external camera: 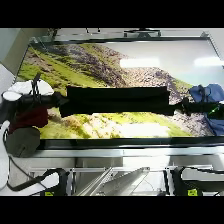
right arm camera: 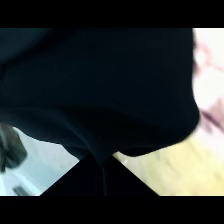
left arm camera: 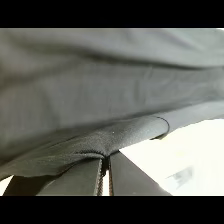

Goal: Fold the shirts.

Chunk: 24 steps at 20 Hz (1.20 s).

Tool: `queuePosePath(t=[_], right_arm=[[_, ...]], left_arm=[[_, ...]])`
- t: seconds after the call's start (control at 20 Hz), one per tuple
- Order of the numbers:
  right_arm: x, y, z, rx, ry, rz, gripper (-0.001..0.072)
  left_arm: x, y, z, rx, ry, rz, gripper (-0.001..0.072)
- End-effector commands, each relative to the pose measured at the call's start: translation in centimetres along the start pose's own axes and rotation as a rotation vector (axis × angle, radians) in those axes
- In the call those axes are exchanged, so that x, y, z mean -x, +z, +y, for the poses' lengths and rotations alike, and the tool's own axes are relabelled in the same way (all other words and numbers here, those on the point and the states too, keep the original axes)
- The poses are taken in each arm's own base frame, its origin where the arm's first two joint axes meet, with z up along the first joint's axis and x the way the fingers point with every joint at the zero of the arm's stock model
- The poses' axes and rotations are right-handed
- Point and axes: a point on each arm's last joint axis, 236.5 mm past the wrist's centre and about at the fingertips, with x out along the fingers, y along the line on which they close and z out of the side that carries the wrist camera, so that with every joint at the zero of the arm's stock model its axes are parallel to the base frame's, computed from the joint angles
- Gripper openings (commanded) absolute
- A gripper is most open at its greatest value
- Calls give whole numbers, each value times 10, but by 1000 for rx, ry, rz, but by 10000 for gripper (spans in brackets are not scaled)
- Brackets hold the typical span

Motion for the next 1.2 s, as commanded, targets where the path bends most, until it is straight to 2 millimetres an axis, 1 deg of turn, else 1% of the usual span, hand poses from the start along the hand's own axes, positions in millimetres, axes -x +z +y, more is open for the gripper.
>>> queuePosePath(t=[0.0,0.05,0.15,0.25,0.35,0.4,0.5,0.55,0.6,0.65,0.7,0.75,0.8,0.85,0.9,0.95,1.0,1.05,1.15], right_arm=[[-1,63,29,56,38,-193,16],[-7,75,30,71,36,-222,17],[-23,92,23,68,18,-257,17],[-45,98,11,80,2,-252,17],[-65,100,-2,78,-10,-237,17],[-72,100,-10,77,-23,-232,17],[-78,102,-25,66,-56,-239,17],[-78,103,-28,75,-65,-243,17],[-77,104,-27,95,-66,-245,24],[-74,106,-25,111,-67,-252,108],[-66,110,-22,119,-65,-265,268],[-57,114,-21,144,-72,-269,292],[-46,119,-23,181,-95,-266,296],[-34,123,-27,209,-126,-260,398],[-24,127,-36,210,-169,-254,589],[-18,128,-45,194,-207,-245,666],[-16,127,-53,192,-234,-232,677],[-18,124,-58,194,-244,-217,690],[-33,111,-63,170,-221,-161,690]], left_arm=[[-28,40,2,-68,-16,4,34],[-37,49,8,-72,-12,4,34],[-55,68,26,-76,-4,0,34],[-75,80,43,-63,-10,19,34],[-94,83,59,-54,-21,55,35],[-102,84,65,-48,-26,68,34],[-115,87,74,-45,-43,97,34],[-119,91,76,-50,-54,106,34],[-121,96,72,-50,-82,105,35],[-119,104,66,-60,-100,89,44],[-114,118,60,-80,-106,60,213],[-107,129,57,-103,-100,33,289],[-95,145,55,-136,-88,-5,289],[-82,156,51,-154,-91,-30,289],[-67,166,48,-166,-92,-48,289],[-52,175,47,-162,-94,-65,289],[-38,182,46,-141,-95,-79,290],[-28,184,44,-112,-107,-81,289],[-19,175,37,-89,-148,-48,289]])
